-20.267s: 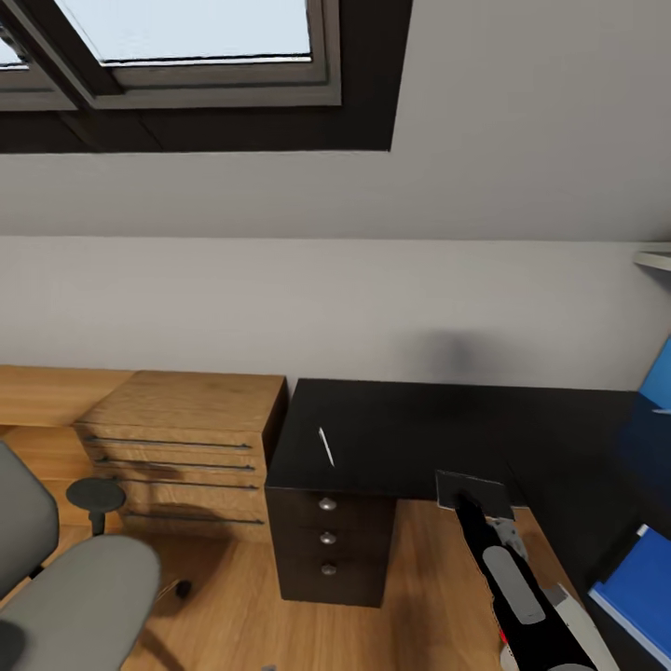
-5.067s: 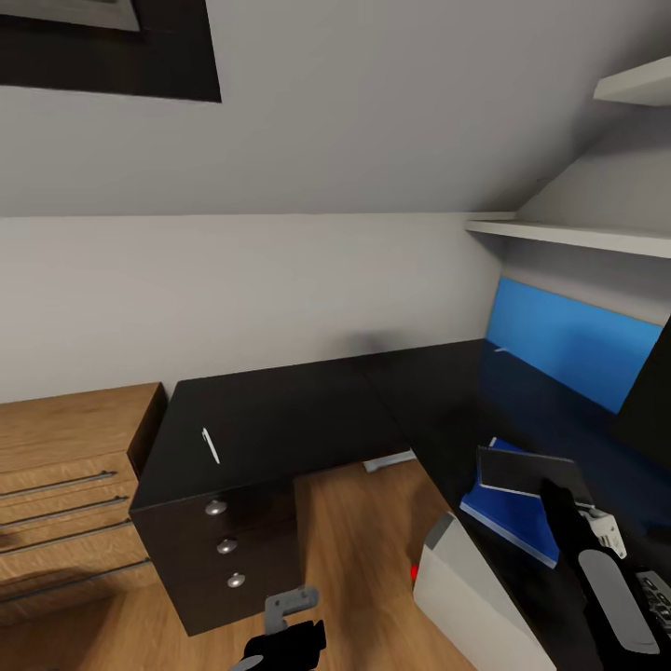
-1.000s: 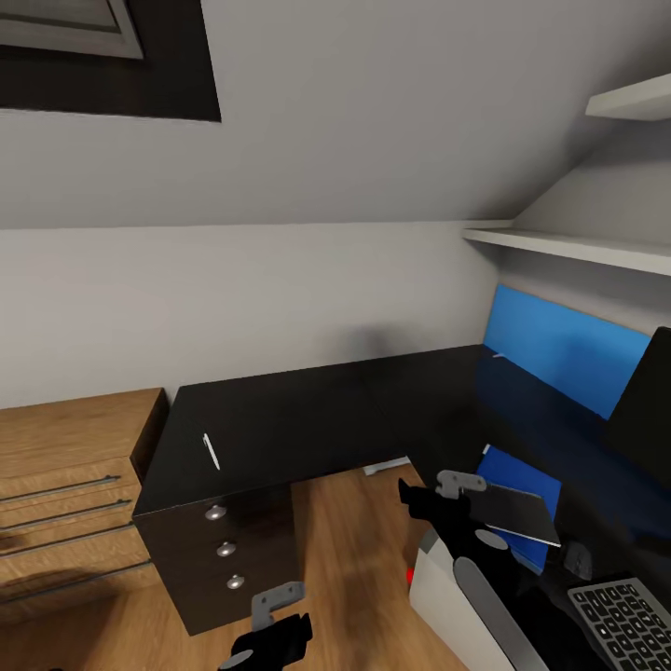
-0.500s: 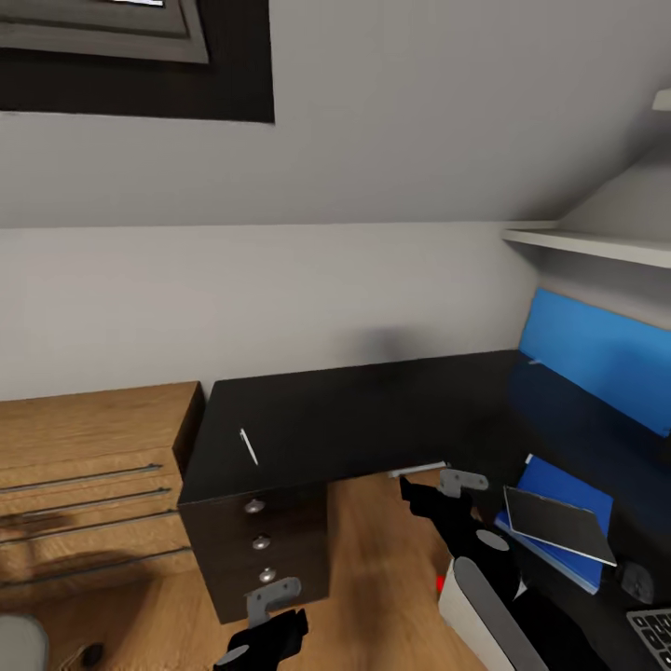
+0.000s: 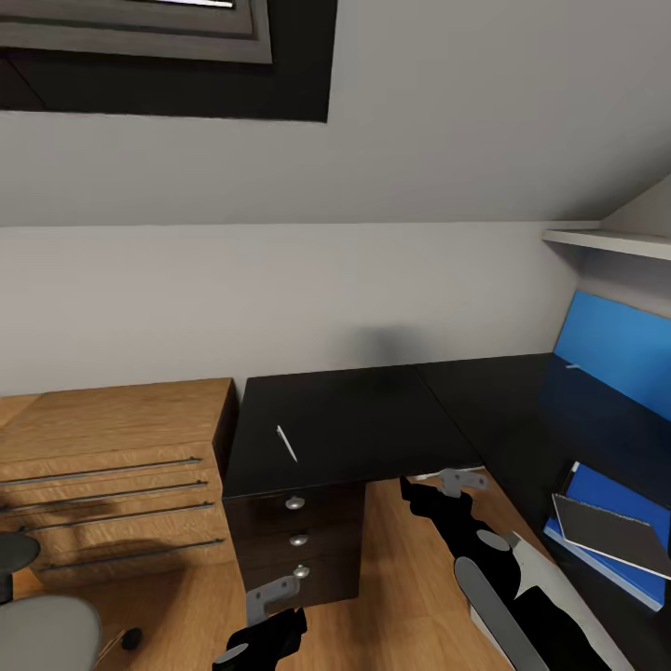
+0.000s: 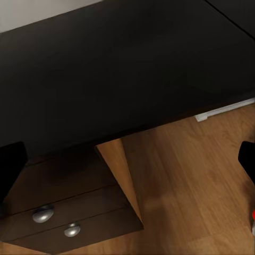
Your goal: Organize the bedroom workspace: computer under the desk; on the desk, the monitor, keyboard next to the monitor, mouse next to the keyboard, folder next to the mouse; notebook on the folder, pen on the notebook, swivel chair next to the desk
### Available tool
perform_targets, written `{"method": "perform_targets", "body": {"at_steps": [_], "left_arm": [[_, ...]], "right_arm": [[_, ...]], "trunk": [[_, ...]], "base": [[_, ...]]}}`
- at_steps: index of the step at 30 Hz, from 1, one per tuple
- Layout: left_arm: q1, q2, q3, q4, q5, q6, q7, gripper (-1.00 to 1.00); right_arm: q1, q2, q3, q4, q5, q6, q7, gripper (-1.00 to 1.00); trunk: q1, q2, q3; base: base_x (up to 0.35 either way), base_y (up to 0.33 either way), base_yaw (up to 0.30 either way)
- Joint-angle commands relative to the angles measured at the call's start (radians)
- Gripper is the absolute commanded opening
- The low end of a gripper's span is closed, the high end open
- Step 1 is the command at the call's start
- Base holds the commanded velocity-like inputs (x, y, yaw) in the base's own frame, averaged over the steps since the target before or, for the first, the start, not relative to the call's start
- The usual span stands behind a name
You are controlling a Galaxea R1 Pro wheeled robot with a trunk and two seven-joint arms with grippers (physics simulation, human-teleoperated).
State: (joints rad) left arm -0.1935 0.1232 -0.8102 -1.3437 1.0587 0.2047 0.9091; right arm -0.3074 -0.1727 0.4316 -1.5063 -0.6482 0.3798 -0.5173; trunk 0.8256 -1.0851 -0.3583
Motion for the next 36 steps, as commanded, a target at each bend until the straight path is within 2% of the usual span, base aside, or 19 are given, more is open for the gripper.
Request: {"method": "perform_targets", "body": {"at_steps": [1,11,19,27,36], "left_arm": [[-0.001,0.0,-0.003,-0.002,0.001,0.004,0.006,1.0],[-0.001,0.001,-0.002,-0.002,0.0,0.004,0.005,1.0],[-0.001,0.0,-0.004,-0.002,-0.001,0.004,0.006,1.0],[-0.001,0.0,-0.006,-0.003,-0.002,0.004,0.007,1.0],[-0.001,0.0,-0.007,-0.004,-0.002,0.004,0.009,1.0]], "right_arm": [[-0.001,-0.001,0.003,-0.002,-0.007,0.002,-0.009,1.0],[-0.001,-0.001,0.003,0.001,-0.006,0.002,-0.01,1.0],[-0.001,0.0,0.004,0.01,0.002,0.002,-0.01,1.0],[-0.001,0.001,0.004,0.013,0.022,0.001,-0.01,1.0],[-0.001,0.001,0.004,0.014,0.026,0.001,-0.009,1.0]], "trunk": [[0.0,-0.001,-0.001],[0.0,-0.001,-0.001],[0.0,-0.001,-0.001],[0.0,-0.001,-0.001],[0.0,-0.001,-0.001]], "base": [[0.0,0.011,0.001],[0.139,0.004,0.098],[0.174,0.0,0.247],[0.032,0.0,0.271],[0.004,0.0,0.275]]}}
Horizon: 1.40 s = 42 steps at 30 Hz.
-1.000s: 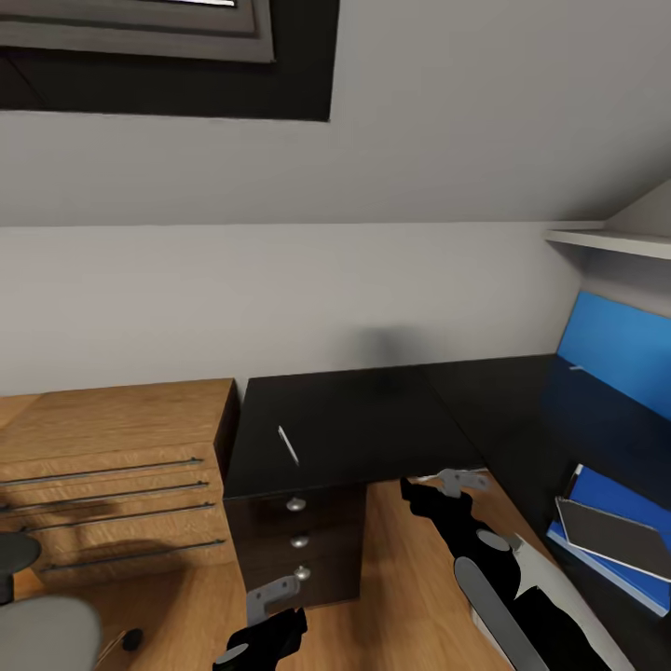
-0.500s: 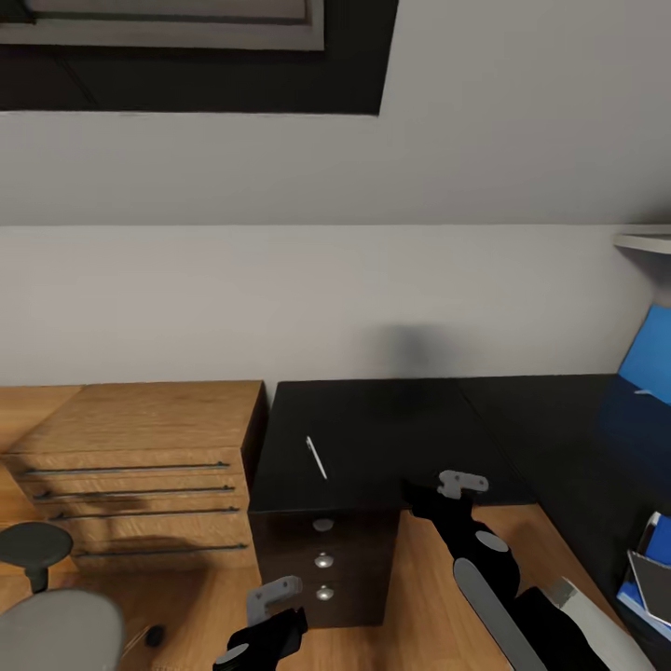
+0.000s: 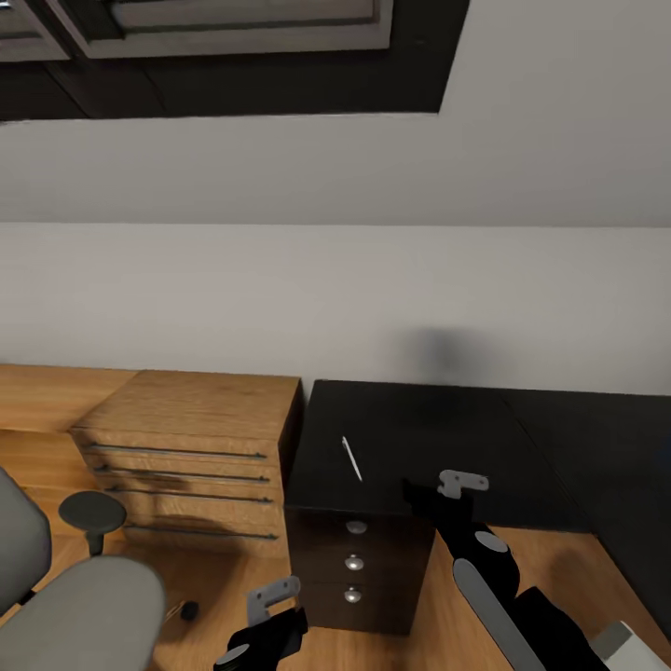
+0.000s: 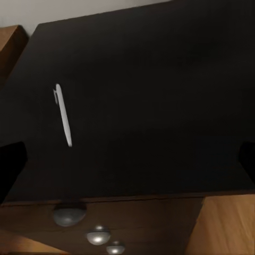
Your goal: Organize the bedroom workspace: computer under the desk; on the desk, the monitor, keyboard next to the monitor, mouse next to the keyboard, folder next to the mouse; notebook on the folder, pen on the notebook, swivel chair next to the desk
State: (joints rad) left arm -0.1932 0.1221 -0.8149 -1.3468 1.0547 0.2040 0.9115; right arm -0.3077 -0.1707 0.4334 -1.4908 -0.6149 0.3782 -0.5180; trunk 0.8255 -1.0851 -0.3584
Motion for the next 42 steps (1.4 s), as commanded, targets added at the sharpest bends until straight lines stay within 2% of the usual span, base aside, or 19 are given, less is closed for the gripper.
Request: {"method": "perform_targets", "body": {"at_steps": [1,7,13,24,25,29,30,32,34,36,42], "left_arm": [[-0.002,0.001,-0.002,-0.001,0.002,0.005,0.006,1.0],[-0.002,0.001,-0.003,-0.003,0.002,-0.02,0.006,1.0],[-0.002,0.001,-0.007,-0.005,0.002,-0.093,0.003,1.0],[-0.002,0.004,-0.011,-0.038,0.003,-0.109,0.004,1.0],[-0.002,0.019,-0.028,-0.073,0.004,-0.109,0.004,1.0],[-0.002,0.046,-0.089,-0.12,0.002,-0.109,0.008,1.0],[-0.002,0.061,-0.12,-0.145,0.002,-0.11,0.01,1.0],[-0.002,0.079,-0.152,-0.179,0.002,-0.11,0.011,1.0],[-0.002,0.087,-0.165,-0.196,0.002,-0.11,0.012,1.0],[-0.002,0.098,-0.182,-0.22,0.002,-0.11,0.031,1.0],[-0.002,0.101,-0.182,-0.223,0.002,-0.11,0.051,1.0]], "right_arm": [[-0.001,-0.001,0.002,-0.002,-0.007,0.002,-0.009,1.0],[-0.001,-0.001,0.002,-0.002,-0.006,0.002,-0.009,1.0],[-0.001,-0.001,0.003,0.006,-0.006,0.002,-0.008,1.0],[-0.001,-0.003,0.002,0.016,-0.005,0.004,-0.007,1.0],[-0.001,-0.006,0.002,0.025,-0.005,0.004,-0.004,1.0],[-0.001,-0.008,0.001,0.053,0.001,0.004,-0.002,1.0],[-0.001,-0.007,0.0,0.07,0.013,0.004,-0.002,1.0],[-0.001,-0.005,-0.001,0.104,0.042,0.004,-0.001,1.0],[-0.001,-0.004,-0.002,0.131,0.067,0.003,-0.001,1.0],[-0.004,-0.002,-0.002,0.205,0.132,-0.019,0.0,1.0],[-0.007,-0.001,0.0,0.255,0.15,-0.041,0.001,1.0]], "trunk": [[0.0,-0.001,-0.001],[0.0,-0.001,-0.001],[0.0,-0.001,-0.001],[0.0,-0.001,-0.001],[0.0,-0.001,-0.001],[0.0,-0.001,-0.001],[0.0,-0.001,-0.001],[0.0,-0.001,-0.001],[0.0,-0.001,-0.001],[0.0,-0.001,-0.001],[0.0,-0.001,-0.001]], "base": [[0.001,0.0,0.276],[0.0,0.0,0.276],[0.0,0.0,0.276],[0.0,0.0,0.252],[0.0,0.0,0.058],[0.003,0.0,0.034],[0.085,0.0,0.015],[0.165,0.0,0.01],[0.233,0.0,0.006],[0.228,0.0,0.002],[0.067,0.0,0.0]]}}
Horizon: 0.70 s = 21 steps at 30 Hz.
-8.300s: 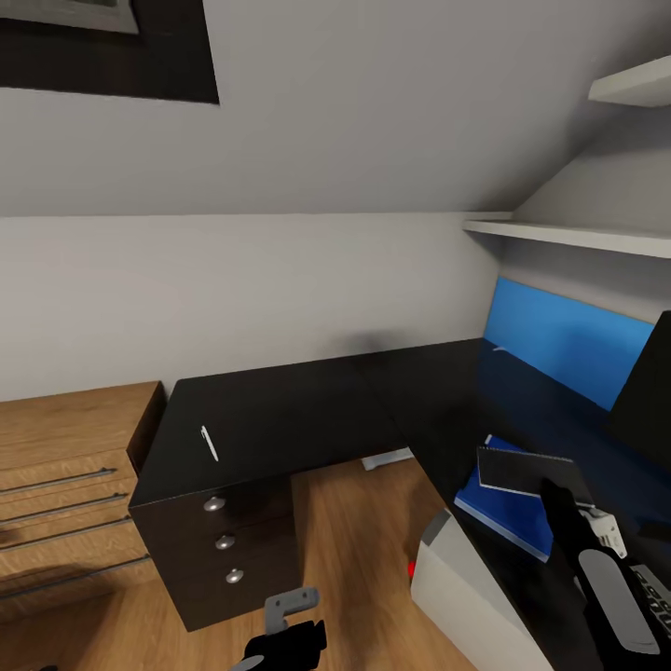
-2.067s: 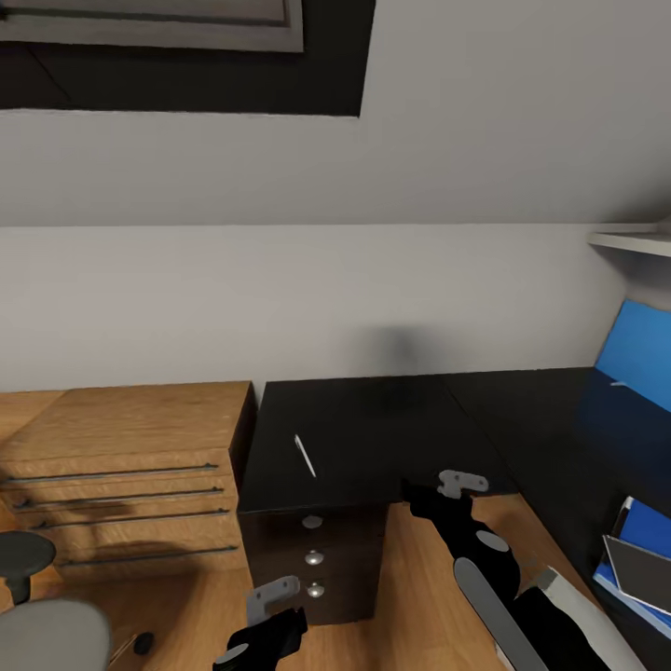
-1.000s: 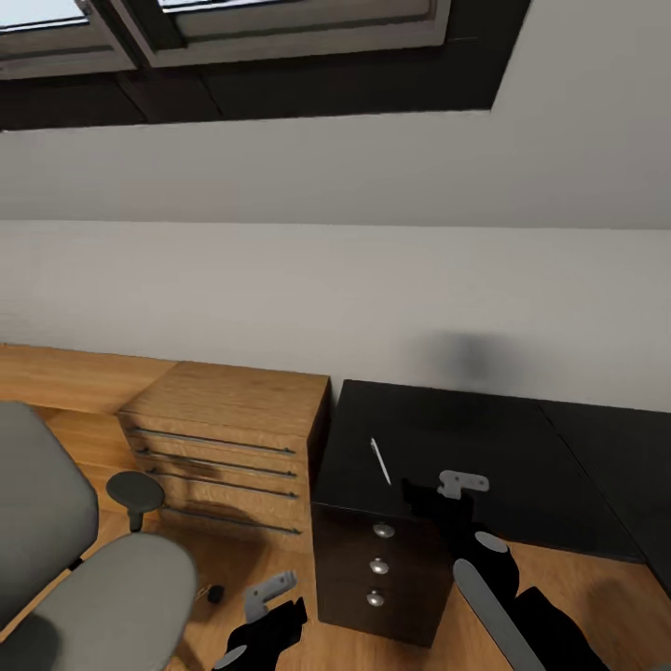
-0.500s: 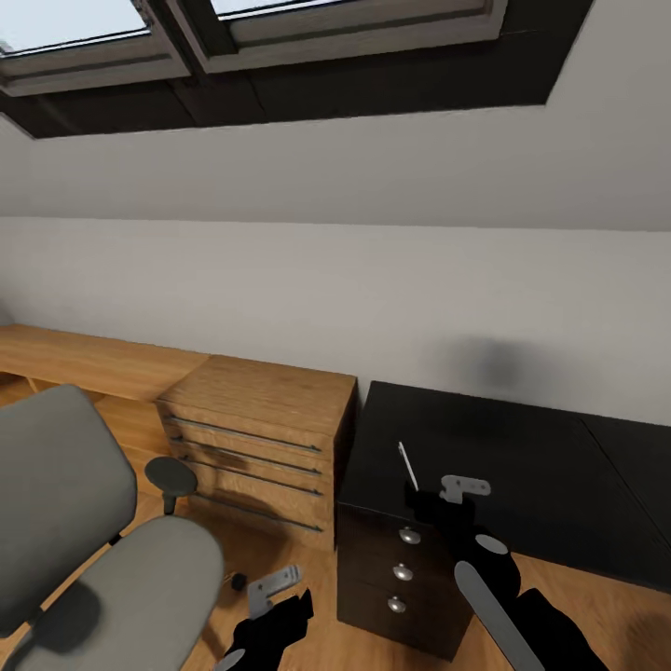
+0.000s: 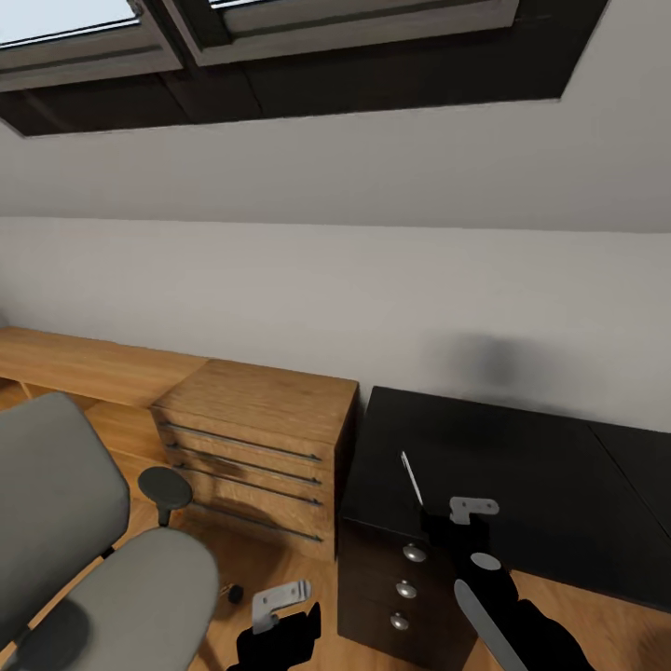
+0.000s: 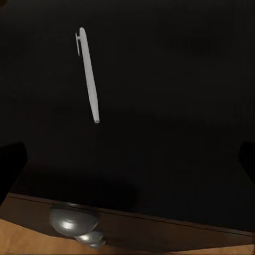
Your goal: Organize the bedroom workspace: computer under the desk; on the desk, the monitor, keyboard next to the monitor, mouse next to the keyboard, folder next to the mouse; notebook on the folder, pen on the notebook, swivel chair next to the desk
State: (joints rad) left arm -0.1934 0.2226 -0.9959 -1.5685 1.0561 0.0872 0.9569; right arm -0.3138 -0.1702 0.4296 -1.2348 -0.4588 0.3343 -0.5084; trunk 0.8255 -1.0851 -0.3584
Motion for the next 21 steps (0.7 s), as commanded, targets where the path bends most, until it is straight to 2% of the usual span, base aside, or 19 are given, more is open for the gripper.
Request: {"method": "perform_targets", "body": {"at_steps": [1,6,13,16,17,21], "left_arm": [[-0.001,0.0,-0.002,-0.002,0.001,0.006,0.007,1.0],[-0.001,0.001,-0.003,-0.002,0.001,0.006,0.011,1.0],[-0.001,0.001,-0.003,-0.002,0.001,0.006,0.011,1.0],[-0.001,0.001,-0.003,-0.002,0.001,0.006,0.011,1.0],[-0.001,0.001,-0.003,-0.002,0.001,0.006,0.011,1.0],[-0.001,0.001,-0.003,-0.002,0.001,0.006,0.011,1.0]], "right_arm": [[-0.002,-0.001,0.004,0.004,-0.006,0.002,-0.009,1.0],[-0.005,0.0,0.007,0.056,-0.003,-0.003,0.005,1.0],[-0.018,0.0,0.003,0.131,0.034,-0.013,0.148,1.0],[-0.029,0.0,0.002,0.165,0.04,-0.04,0.197,1.0],[-0.035,0.0,0.002,0.196,0.044,-0.06,0.236,1.0],[-0.046,0.0,0.002,0.229,0.045,-0.072,0.271,1.0]], "trunk": [[0.0,-0.001,-0.001],[0.0,-0.001,-0.001],[0.0,-0.001,-0.001],[0.0,-0.001,-0.001],[0.0,-0.001,-0.001],[0.0,-0.001,-0.001]], "base": [[0.03,0.0,0.0],[0.195,0.0,0.0],[0.05,0.0,0.0],[0.008,0.0,0.0],[0.002,0.0,0.0],[0.001,0.0,0.0]]}}
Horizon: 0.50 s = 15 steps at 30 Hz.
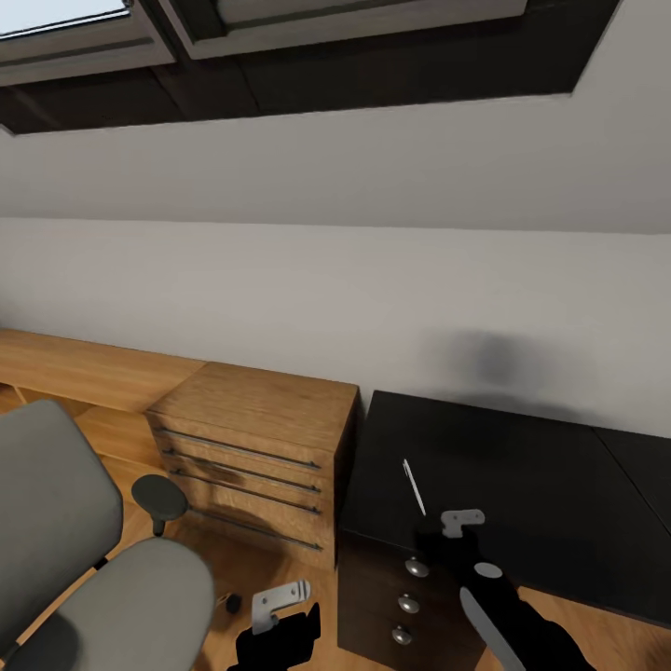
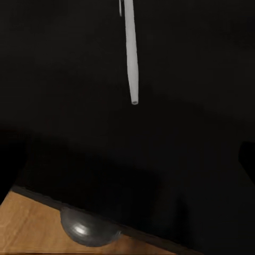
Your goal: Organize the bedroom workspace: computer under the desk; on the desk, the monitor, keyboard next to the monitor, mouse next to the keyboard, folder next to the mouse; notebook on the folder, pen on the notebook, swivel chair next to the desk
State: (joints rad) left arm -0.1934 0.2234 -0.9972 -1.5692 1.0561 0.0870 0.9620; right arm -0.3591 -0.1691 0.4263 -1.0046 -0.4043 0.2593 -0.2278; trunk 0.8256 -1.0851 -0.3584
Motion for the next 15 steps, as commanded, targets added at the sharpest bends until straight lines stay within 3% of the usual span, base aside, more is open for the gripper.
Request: {"method": "perform_targets", "body": {"at_steps": [1,4,8,15], "left_arm": [[-0.001,0.0,-0.001,-0.002,0.001,0.007,0.006,1.0],[-0.001,0.0,-0.002,-0.002,0.001,0.007,0.006,1.0],[-0.001,0.0,-0.003,-0.002,0.001,0.005,0.006,1.0],[-0.001,0.0,-0.003,-0.003,0.001,0.004,0.006,1.0]], "right_arm": [[-0.016,-0.002,0.005,0.035,-0.009,-0.02,0.008,1.0],[-0.027,-0.001,0.005,0.064,-0.008,-0.038,0.012,1.0],[-0.083,0.0,0.006,0.196,0.0,-0.096,0.025,1.0],[-0.099,0.0,0.007,0.234,0.002,-0.11,0.036,1.0]], "trunk": [[0.0,-0.001,-0.001],[0.0,-0.001,-0.001],[0.0,-0.001,-0.001],[0.0,-0.001,-0.001]], "base": [[0.0,0.0,0.0],[0.0,0.0,0.0],[0.0,0.0,0.0],[0.0,0.0,0.0]]}}
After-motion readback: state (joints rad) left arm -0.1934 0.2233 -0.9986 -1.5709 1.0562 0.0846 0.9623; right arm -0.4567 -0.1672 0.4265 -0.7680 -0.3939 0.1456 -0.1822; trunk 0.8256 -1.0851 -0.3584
